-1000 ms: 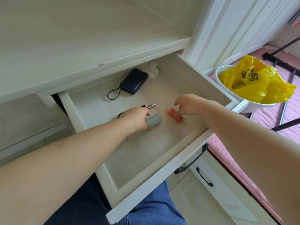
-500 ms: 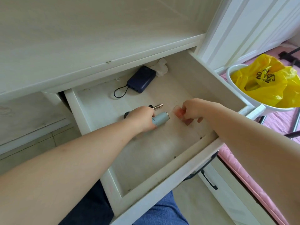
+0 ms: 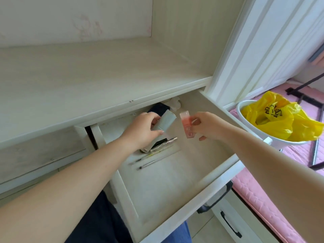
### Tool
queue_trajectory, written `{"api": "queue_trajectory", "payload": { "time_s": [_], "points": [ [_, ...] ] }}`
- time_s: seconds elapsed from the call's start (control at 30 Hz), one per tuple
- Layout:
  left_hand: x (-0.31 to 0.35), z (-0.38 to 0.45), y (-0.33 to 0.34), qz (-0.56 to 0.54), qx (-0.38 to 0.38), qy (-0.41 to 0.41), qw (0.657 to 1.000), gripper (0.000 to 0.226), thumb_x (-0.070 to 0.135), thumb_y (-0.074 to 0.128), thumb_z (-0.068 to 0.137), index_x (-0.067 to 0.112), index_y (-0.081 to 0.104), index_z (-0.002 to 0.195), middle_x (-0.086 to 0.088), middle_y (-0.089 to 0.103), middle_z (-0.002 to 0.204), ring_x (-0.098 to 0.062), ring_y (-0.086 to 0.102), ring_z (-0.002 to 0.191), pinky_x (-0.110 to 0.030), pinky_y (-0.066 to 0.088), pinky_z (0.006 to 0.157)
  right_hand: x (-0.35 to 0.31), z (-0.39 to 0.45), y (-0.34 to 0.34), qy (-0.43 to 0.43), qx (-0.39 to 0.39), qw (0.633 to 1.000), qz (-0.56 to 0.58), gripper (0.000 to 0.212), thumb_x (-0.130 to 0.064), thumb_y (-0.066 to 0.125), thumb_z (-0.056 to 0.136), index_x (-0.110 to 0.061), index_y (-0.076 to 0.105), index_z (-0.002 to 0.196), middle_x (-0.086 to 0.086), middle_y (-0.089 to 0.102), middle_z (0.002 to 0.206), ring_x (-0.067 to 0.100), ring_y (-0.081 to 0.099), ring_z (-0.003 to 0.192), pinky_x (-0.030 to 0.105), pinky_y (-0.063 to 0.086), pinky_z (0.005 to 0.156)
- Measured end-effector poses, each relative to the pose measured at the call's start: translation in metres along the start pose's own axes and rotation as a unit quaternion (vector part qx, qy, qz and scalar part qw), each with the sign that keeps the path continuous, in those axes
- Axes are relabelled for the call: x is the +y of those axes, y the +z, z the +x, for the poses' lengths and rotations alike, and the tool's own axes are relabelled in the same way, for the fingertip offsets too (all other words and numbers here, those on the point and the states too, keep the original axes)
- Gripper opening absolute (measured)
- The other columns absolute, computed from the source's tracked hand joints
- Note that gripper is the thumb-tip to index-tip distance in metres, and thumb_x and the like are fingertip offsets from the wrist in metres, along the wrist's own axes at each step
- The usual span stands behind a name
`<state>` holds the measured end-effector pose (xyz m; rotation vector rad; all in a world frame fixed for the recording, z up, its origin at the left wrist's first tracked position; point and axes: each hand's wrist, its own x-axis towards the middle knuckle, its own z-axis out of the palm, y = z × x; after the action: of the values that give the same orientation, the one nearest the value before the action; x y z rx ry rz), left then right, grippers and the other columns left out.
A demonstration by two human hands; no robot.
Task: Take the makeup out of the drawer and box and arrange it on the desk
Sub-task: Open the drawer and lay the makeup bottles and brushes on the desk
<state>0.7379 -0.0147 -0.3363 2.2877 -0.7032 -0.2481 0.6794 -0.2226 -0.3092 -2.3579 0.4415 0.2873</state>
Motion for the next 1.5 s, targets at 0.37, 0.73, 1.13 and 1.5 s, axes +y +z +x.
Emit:
{"api": "queue_trajectory", "payload": {
  "time_s": [0.37, 0.73, 1.13, 1.5],
  "points": [
    [0.011, -0.042, -0.125, -0.107, 0.173, 0.029, 0.979, 0.037, 0.023, 0.071, 0.081, 0.019, 0.056, 0.115, 0.01, 0.059, 0.105, -0.006, 0.06, 0.09, -0.011, 0.043, 0.072, -0.119, -0.017, -0.007, -0.128, 0.046, 0.987, 0.083, 0.023, -0.018, 0.063, 0.085, -0.024, 0.056, 0.106, -0.009, 0.061, 0.09, 0.02, 0.065, 0.088, 0.038, 0.059, 0.069],
    [-0.059, -0.077, -0.238, -0.159, 0.286, -0.003, 0.945, 0.036, 0.018, 0.071, 0.081, 0.015, 0.055, 0.113, 0.008, 0.061, 0.107, -0.005, 0.062, 0.093, -0.01, 0.043, 0.07, -0.262, 0.01, 0.042, -0.231, 0.023, 0.958, 0.171, 0.014, -0.016, 0.064, 0.087, -0.024, 0.058, 0.097, 0.004, 0.067, 0.094, 0.015, 0.064, 0.09, 0.033, 0.059, 0.071],
    [-0.188, -0.12, -0.352, -0.166, 0.404, -0.077, 0.897, 0.031, 0.013, 0.072, 0.08, 0.022, 0.055, 0.104, 0.012, 0.063, 0.106, -0.004, 0.063, 0.094, -0.017, 0.049, 0.075, -0.406, 0.066, 0.163, -0.286, -0.06, 0.937, 0.192, 0.024, -0.012, 0.063, 0.087, -0.015, 0.057, 0.11, 0.001, 0.061, 0.086, 0.015, 0.06, 0.084, 0.034, 0.055, 0.074],
    [-0.273, -0.105, -0.398, -0.141, 0.491, -0.105, 0.853, 0.034, 0.012, 0.074, 0.078, 0.022, 0.054, 0.102, 0.016, 0.061, 0.1, -0.012, 0.062, 0.098, -0.027, 0.048, 0.084, -0.481, 0.128, 0.251, -0.296, -0.089, 0.94, 0.141, 0.026, -0.017, 0.063, 0.086, -0.019, 0.058, 0.112, -0.01, 0.062, 0.084, 0.018, 0.061, 0.085, 0.043, 0.053, 0.089]
  ]
}}
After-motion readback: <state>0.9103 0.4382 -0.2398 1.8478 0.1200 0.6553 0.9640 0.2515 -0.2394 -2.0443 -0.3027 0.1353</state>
